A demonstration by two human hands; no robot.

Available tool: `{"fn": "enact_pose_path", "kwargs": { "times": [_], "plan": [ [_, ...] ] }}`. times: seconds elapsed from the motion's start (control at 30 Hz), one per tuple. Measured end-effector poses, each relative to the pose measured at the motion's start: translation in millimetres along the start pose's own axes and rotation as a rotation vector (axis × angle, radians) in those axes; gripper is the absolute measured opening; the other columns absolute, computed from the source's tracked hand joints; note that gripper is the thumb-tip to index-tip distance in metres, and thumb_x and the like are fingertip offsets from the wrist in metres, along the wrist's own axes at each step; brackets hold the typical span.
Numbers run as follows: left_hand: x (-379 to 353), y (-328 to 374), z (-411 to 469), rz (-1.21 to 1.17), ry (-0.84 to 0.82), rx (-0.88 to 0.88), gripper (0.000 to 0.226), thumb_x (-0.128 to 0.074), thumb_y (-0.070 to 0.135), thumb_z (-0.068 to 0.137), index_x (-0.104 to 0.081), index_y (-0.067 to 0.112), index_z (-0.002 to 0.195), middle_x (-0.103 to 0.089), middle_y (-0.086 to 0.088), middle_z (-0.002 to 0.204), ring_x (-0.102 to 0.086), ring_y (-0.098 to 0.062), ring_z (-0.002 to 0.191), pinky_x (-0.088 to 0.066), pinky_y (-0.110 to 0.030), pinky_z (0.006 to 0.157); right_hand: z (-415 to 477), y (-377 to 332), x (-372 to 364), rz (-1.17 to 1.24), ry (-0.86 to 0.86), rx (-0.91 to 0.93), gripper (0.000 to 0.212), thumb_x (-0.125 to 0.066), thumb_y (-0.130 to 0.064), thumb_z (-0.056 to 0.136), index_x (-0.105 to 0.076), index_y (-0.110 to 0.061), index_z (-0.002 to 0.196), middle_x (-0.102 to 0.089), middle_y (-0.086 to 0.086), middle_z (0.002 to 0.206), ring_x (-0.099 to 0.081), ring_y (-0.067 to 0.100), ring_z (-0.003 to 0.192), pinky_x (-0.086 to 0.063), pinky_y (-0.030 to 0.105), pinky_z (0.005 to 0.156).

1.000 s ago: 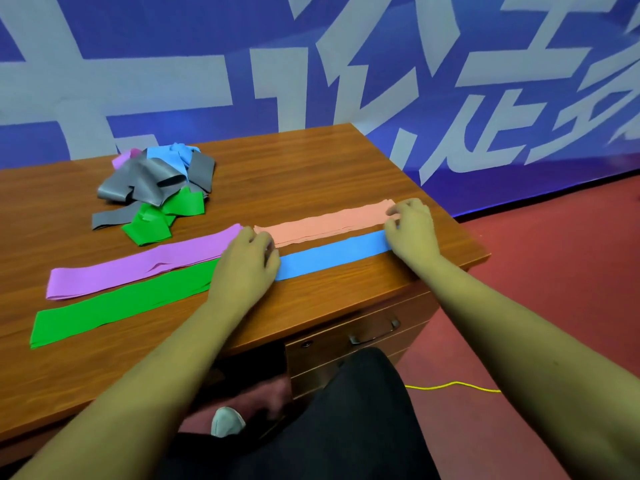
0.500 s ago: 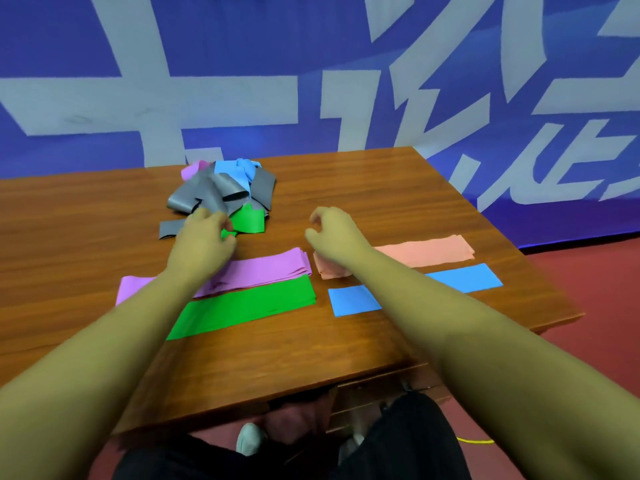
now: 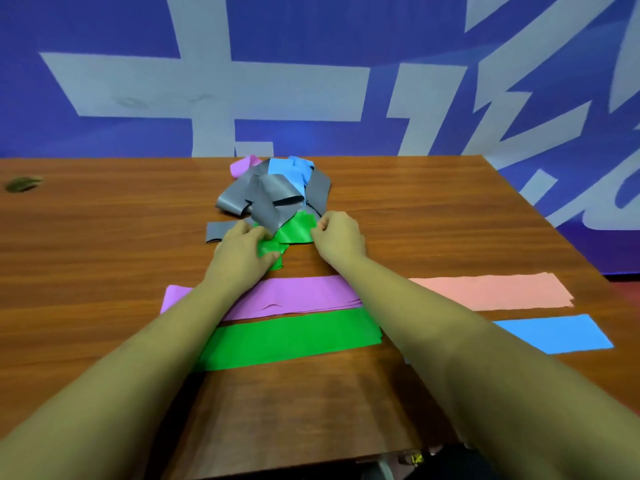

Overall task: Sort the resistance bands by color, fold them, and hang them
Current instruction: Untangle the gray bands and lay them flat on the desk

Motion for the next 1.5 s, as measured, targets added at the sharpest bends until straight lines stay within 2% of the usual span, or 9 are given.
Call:
{"fn": "enact_pose_path", "kwargs": {
  "times": [0.17,0.37,0.57,0.7,0.9,1.03,1.13,1.23,1.5],
  "plan": [
    [10.3,5.0,-0.8,-0.119,0.019,0.066,0.028,-0.066,0.017,0.079,-0.059,0.01,0.105,-0.054,-0.01,0.104,-0.053,-0.032,0.104,-0.044,-0.039,0.088,-9.8,-41.3,57.0,0.308,0.157,0.208,0.007,-0.061,-0.01,0.079,-0.06,-0.011,0.072,-0.062,0.002,0.071,-0.055,0.019,0.07,-0.038,0.031,0.065],
    [73.4,32.0,-10.0,-0.357,0.384,-0.007,0.01,-0.057,0.009,0.084,-0.056,0.009,0.094,-0.055,-0.009,0.097,-0.053,-0.029,0.094,-0.043,-0.041,0.082,-25.3,-94.9,126.3,0.514,0.13,0.36,0.024,-0.059,-0.008,0.079,-0.048,-0.022,0.062,-0.048,-0.007,0.056,-0.053,0.02,0.065,-0.052,0.043,0.068],
    [115.7,110.5,-12.4,-1.037,0.005,-0.199,0.042,-0.056,0.022,0.097,-0.045,0.014,0.137,-0.058,0.001,0.132,-0.053,-0.004,0.123,-0.042,-0.015,0.097,-56.4,-130.0,165.3,0.613,-0.086,0.443,0.025,-0.055,0.005,0.085,-0.05,-0.015,0.07,-0.047,0.002,0.062,-0.055,0.016,0.06,-0.057,0.038,0.065],
    [127.9,135.2,-26.2,-1.048,-0.027,-0.227,0.022,-0.058,0.002,0.093,-0.057,0.005,0.115,-0.068,0.003,0.095,-0.064,0.003,0.084,-0.048,-0.012,0.076,-72.0,-136.8,192.7,0.735,-0.101,0.439,0.023,-0.053,0.004,0.088,-0.05,-0.014,0.073,-0.055,0.003,0.067,-0.06,0.011,0.057,-0.055,0.029,0.058],
    [130.4,142.2,-53.3,-1.175,-0.215,-0.194,0.01,-0.056,0.006,0.094,-0.059,0.005,0.103,-0.068,-0.008,0.077,-0.065,-0.022,0.059,-0.055,-0.027,0.059,-81.7,-109.2,216.5,1.02,-0.011,0.202,0.019,-0.05,0.001,0.091,-0.052,-0.012,0.077,-0.059,0.008,0.072,-0.063,0.022,0.065,-0.057,0.034,0.06],
    [136.3,147.4,-70.3,-1.134,-0.296,-0.19,0.019,-0.055,0.008,0.094,-0.057,-0.004,0.109,-0.065,-0.009,0.07,-0.059,-0.019,0.048,-0.051,-0.024,0.051,-94.9,-68.3,185.9,1.29,-0.317,-0.128,0.008,-0.052,-0.004,0.092,-0.057,-0.01,0.095,-0.067,0.01,0.092,-0.07,0.02,0.072,-0.059,0.031,0.061],
    [133.3,141.8,-82.2,-0.993,-0.383,-0.17,0.012,-0.058,0.011,0.094,-0.065,0.007,0.103,-0.069,-0.008,0.072,-0.062,-0.02,0.05,-0.052,-0.026,0.051,-109.5,-47.9,167.2,1.211,-0.429,-0.23,0.004,-0.061,-0.009,0.092,-0.061,-0.012,0.096,-0.069,0.007,0.093,-0.068,0.018,0.079,-0.059,0.031,0.07],
    [124.4,128.7,-94.6,-0.948,-0.468,-0.111,0.015,-0.061,0.012,0.093,-0.064,0.005,0.106,-0.069,-0.012,0.076,-0.063,-0.02,0.052,-0.053,-0.027,0.052,-114.6,-41.4,164.3,1.087,-0.373,-0.204,0.01,-0.062,-0.003,0.09,-0.063,-0.007,0.1,-0.068,0.008,0.092,-0.066,0.018,0.087,-0.055,0.035,0.083],
    [97.2,65.5,-134.7,-0.789,-0.592,0.015,0.034,-0.079,0.029,0.078,-0.065,0.002,0.093,-0.064,-0.016,0.082,-0.06,-0.026,0.071,-0.049,-0.025,0.06,-118.2,-23.3,188.0,0.983,-0.002,-0.175,0.011,-0.066,0.0,0.087,-0.061,-0.007,0.094,-0.068,0.013,0.088,-0.067,0.021,0.075,-0.058,0.034,0.067]
  ]
}}
Point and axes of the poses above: each hand's wrist, its own z-axis towards the middle knuckle, its own x-axis out of the back of the hand, y = z × x, the point moved 5 cm from there along z, towards the middle knuckle
